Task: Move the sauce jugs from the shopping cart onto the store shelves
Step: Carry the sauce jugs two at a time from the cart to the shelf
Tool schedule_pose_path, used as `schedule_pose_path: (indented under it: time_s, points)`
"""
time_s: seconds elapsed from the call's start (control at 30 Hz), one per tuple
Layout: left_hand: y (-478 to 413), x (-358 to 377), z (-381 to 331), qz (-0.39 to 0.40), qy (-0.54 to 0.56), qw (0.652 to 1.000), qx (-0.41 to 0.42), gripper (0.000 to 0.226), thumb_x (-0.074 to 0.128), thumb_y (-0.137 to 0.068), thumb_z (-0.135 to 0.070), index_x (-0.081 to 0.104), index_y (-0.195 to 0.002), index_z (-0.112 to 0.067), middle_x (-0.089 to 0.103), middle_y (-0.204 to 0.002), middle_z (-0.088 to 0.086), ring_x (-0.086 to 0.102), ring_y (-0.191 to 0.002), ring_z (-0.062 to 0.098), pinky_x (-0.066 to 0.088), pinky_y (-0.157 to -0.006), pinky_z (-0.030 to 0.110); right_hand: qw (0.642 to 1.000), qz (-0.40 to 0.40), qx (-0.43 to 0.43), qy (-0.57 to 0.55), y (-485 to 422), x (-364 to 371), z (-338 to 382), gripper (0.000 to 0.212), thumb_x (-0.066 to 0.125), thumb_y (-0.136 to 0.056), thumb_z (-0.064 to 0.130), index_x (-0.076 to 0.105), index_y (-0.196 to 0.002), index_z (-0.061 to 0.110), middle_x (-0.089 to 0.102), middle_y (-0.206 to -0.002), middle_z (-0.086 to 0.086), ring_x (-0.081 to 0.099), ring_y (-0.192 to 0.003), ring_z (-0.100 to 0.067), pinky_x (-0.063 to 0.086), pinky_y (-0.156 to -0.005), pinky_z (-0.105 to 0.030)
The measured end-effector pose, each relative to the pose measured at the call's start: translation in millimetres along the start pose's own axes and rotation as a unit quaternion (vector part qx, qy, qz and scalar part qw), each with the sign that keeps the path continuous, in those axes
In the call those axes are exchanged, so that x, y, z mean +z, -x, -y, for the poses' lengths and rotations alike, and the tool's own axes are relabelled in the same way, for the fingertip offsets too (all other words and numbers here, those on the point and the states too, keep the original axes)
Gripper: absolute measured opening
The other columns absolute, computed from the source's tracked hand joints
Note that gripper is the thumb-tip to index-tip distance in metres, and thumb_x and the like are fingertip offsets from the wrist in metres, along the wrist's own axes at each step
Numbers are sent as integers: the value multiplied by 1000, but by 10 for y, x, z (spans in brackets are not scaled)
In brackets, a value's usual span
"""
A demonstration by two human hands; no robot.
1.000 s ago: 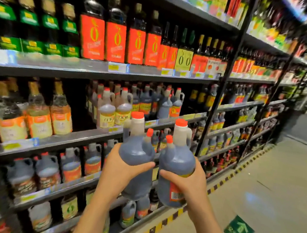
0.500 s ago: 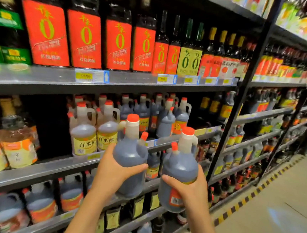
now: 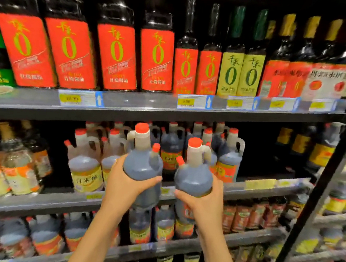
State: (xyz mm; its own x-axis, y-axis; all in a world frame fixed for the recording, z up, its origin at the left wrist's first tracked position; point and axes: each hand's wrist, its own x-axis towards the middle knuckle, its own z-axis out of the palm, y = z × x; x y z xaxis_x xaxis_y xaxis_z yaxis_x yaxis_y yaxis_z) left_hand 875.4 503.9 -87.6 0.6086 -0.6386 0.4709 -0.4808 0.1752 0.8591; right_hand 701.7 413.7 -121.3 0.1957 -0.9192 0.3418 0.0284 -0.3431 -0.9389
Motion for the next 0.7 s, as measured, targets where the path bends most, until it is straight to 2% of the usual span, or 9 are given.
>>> schedule_pose_path:
  time_s: [0.1, 0.17, 0.23, 0.3, 0.4, 0.5, 0.6, 0.63, 0.7]
  points:
    - [-128, 137, 12, -27, -39, 999, 1, 72, 92, -40, -56, 53, -100, -51, 64, -106, -24, 62, -96, -7, 49, -70, 13, 1000, 12, -10, -14, -239, 80, -38, 80, 97, -51, 11, 55, -119, 15, 57, -121, -7, 58, -110, -22, 52, -89, -43]
    - [-226, 203, 47, -39, -61, 997, -3, 78, 87, -37, -64, 53, -105, -46, 64, -110, -17, 63, -98, 1, 52, -74, 23, 1000, 13, -18, -21, -372, 159, -38, 82, 97, -50, 14, 53, -118, 21, 54, -119, 1, 55, -110, -15, 48, -89, -33]
    - [-311, 236, 88, -50, -74, 996, -5, 86, 91, -38, -60, 51, -111, -40, 62, -107, -22, 62, -93, -7, 49, -68, 11, 999, 25, -18, -14, -461, 237, -66, 85, 97, -51, 16, 52, -123, 19, 51, -120, 1, 52, -111, -13, 47, -87, -26]
    - [-386, 270, 129, -61, -78, 995, 0, 85, 94, -43, -48, 47, -114, -40, 57, -102, -30, 58, -87, -17, 45, -61, 6, 999, 33, -16, -21, -539, 294, -118, 87, 97, -52, 17, 51, -125, 16, 51, -121, 0, 53, -110, -12, 45, -78, -9]
    - [-480, 330, 231, -61, -85, 994, 8, 82, 96, -47, -39, 49, -115, -36, 57, -103, -27, 57, -90, -8, 43, -69, 11, 999, 33, -23, -28, -642, 356, -208, 85, 97, -53, 18, 50, -124, 19, 50, -119, 4, 52, -103, -2, 43, -71, 0]
    - [-547, 369, 316, -48, -81, 996, 9, 75, 95, -49, -39, 53, -110, -27, 64, -103, -14, 62, -93, 7, 52, -73, 26, 999, 24, -23, -32, -726, 436, -260, 82, 96, -55, 19, 48, -121, 26, 47, -119, 5, 52, -109, -4, 47, -79, -10]
    - [-576, 410, 379, -37, -83, 996, 20, 68, 94, -50, -41, 52, -99, -23, 64, -95, -8, 63, -88, 14, 54, -69, 36, 999, -2, -26, -33, -812, 520, -307, 82, 97, -54, 18, 44, -115, 31, 47, -122, 1, 52, -117, -17, 49, -95, -33]
    - [-579, 424, 402, -37, -81, 996, 22, 67, 94, -50, -43, 51, -97, -23, 63, -93, -7, 63, -86, 14, 53, -68, 36, 999, -9, -29, -31, -835, 547, -316, 82, 97, -53, 18, 42, -111, 36, 47, -122, 1, 52, -116, -17, 49, -96, -35]
    - [-591, 440, 449, -36, -84, 996, 16, 65, 92, -52, -47, 49, -94, -21, 62, -91, -5, 62, -84, 16, 54, -66, 39, 999, -16, -32, -30, -870, 603, -344, 79, 97, -53, 18, 40, -102, 42, 47, -116, 6, 52, -108, -10, 50, -89, -22]
